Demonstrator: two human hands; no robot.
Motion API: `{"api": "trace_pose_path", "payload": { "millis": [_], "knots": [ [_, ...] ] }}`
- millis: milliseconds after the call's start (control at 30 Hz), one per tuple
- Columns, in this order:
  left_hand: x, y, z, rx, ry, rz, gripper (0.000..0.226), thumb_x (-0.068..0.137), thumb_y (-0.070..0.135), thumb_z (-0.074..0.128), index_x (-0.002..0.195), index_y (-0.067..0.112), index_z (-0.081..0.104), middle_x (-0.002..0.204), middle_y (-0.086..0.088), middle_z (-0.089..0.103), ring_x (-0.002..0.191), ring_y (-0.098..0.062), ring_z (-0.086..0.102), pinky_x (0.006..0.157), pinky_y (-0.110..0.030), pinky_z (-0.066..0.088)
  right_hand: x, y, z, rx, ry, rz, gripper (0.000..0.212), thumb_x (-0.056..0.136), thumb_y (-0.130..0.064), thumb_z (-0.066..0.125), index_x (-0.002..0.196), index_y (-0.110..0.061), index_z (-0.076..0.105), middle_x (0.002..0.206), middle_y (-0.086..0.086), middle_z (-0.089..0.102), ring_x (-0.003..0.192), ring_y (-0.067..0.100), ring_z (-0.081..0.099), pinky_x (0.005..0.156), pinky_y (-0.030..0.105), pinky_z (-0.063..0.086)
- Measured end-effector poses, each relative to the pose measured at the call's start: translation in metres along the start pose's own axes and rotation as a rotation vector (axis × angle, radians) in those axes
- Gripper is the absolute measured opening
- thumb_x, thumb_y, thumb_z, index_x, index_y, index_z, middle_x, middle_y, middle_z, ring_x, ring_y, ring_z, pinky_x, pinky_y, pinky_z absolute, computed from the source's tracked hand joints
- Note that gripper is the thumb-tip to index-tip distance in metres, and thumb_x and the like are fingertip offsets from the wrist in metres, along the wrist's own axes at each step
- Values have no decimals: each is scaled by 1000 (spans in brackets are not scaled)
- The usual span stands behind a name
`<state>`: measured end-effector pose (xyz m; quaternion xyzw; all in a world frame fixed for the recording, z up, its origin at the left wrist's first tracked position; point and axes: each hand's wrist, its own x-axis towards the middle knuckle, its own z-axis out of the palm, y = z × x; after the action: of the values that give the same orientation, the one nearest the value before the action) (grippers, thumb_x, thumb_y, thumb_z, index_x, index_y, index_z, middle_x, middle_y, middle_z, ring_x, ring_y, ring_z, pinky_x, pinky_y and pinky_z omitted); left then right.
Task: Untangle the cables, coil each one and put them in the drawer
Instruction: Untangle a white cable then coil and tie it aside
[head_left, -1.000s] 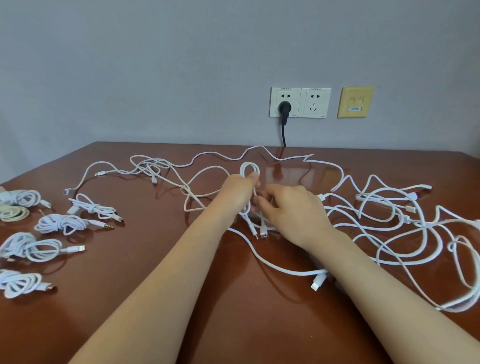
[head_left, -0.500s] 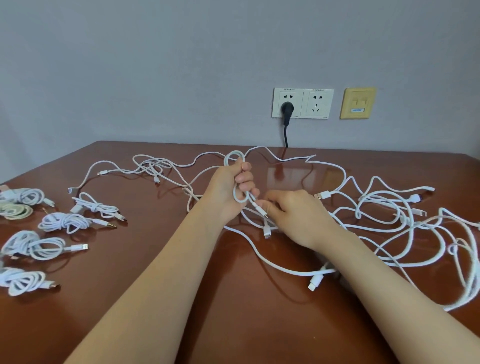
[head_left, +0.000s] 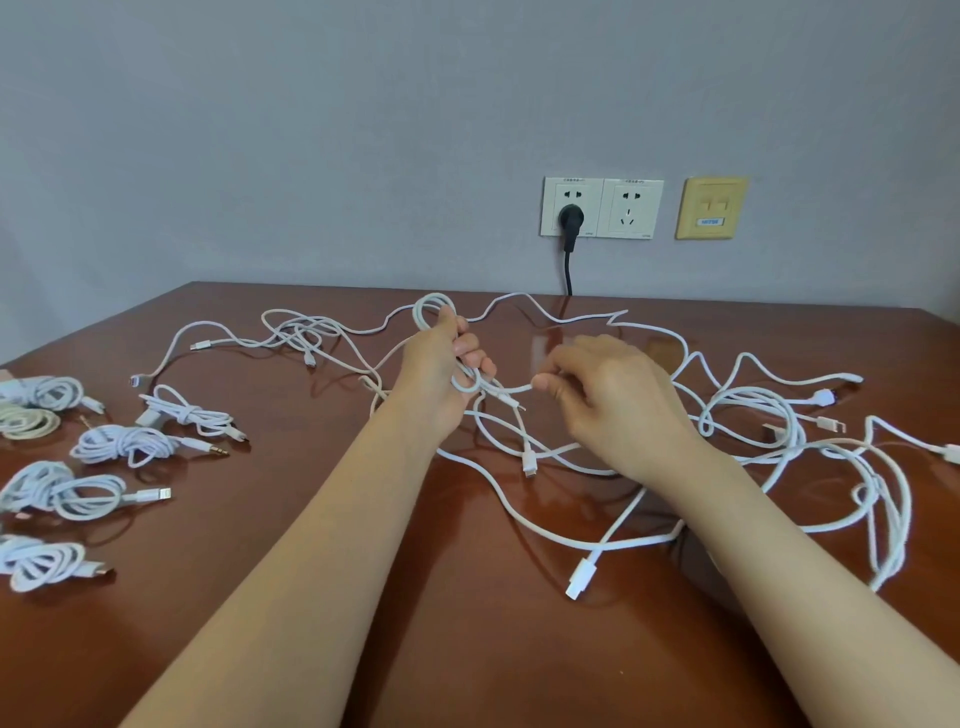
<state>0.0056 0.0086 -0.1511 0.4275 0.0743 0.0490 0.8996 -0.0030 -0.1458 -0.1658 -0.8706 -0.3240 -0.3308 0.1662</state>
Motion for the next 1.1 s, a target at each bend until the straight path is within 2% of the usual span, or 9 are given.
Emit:
{"api": "trace_pose_path", "payload": {
  "millis": [200, 400, 500, 600, 667, 800, 900, 1000, 1100],
  "knots": [
    [-2, -3, 5, 193, 123, 44, 39, 101, 39, 29, 73, 14, 35, 50, 4, 25, 39, -8, 23, 37, -14, 26, 1, -14, 1, -26, 3, -142, 33, 83, -30, 41, 67, -14, 65, 59, 0, 54, 56, 25, 54, 51, 20, 32],
    [-6, -8, 13, 236, 74, -45, 58, 90, 67, 19, 70, 15, 36, 41, 5, 28, 32, -9, 24, 34, -10, 23, 2, -15, -1, 7, 59, -169, 33, 85, -35, 43, 75, -15, 68, 66, 0, 58, 62, 25, 56, 51, 20, 35],
    [-10, -10, 19, 247, 37, -76, 65, 87, 71, 16, 70, 13, 39, 41, 4, 29, 35, -10, 27, 35, -11, 25, 3, -19, -7, 100, 39, -52, 20, 83, -37, 57, 82, -21, 69, 72, -5, 59, 71, 21, 58, 57, 21, 34],
    [-11, -14, 23, 318, -35, -88, 70, 86, 73, 11, 66, 13, 41, 52, 0, 31, 35, -11, 31, 35, -12, 27, 6, -19, -13, 270, -5, 171, 19, 77, -41, 69, 75, -30, 53, 65, -16, 57, 71, 7, 49, 57, 23, 33],
    [-14, -19, 26, 391, -94, -73, 73, 86, 72, 6, 63, 13, 43, 49, -1, 33, 29, -11, 30, 35, -11, 23, 7, -16, -14, 310, 31, 263, 29, 72, -43, 71, 72, -31, 45, 63, -18, 56, 71, 10, 51, 59, 25, 36],
    [-23, -28, 35, 463, -190, -126, 72, 84, 73, 3, 55, 14, 33, 33, 4, 26, 27, -8, 21, 35, -9, 16, 9, -10, -12, 361, 41, 394, 29, 72, -31, 74, 81, -21, 49, 65, -9, 55, 69, 16, 55, 66, 33, 42],
    [-26, -29, 35, 500, -216, -142, 70, 81, 75, 5, 55, 17, 35, 38, 5, 23, 27, -5, 17, 35, -10, 12, 11, -6, -12, 438, 36, 427, 20, 80, -22, 69, 81, -18, 50, 62, -11, 52, 60, 1, 51, 59, 14, 37],
    [-28, -29, 32, 583, -249, -93, 66, 84, 71, 10, 71, 22, 52, 42, 5, 24, 30, -5, 17, 35, -13, 13, 12, -2, -12, 486, 45, 448, 16, 83, -19, 66, 79, -17, 51, 61, -9, 55, 57, 1, 50, 55, 9, 34],
    [-28, -26, 27, 688, -322, -100, 66, 85, 69, 11, 70, 13, 43, 44, 5, 24, 30, -5, 16, 34, -14, 14, 12, 3, -17, 561, 46, 469, 21, 80, -19, 70, 77, -16, 50, 47, -13, 56, 51, -7, 50, 53, 5, 35]
  ]
}}
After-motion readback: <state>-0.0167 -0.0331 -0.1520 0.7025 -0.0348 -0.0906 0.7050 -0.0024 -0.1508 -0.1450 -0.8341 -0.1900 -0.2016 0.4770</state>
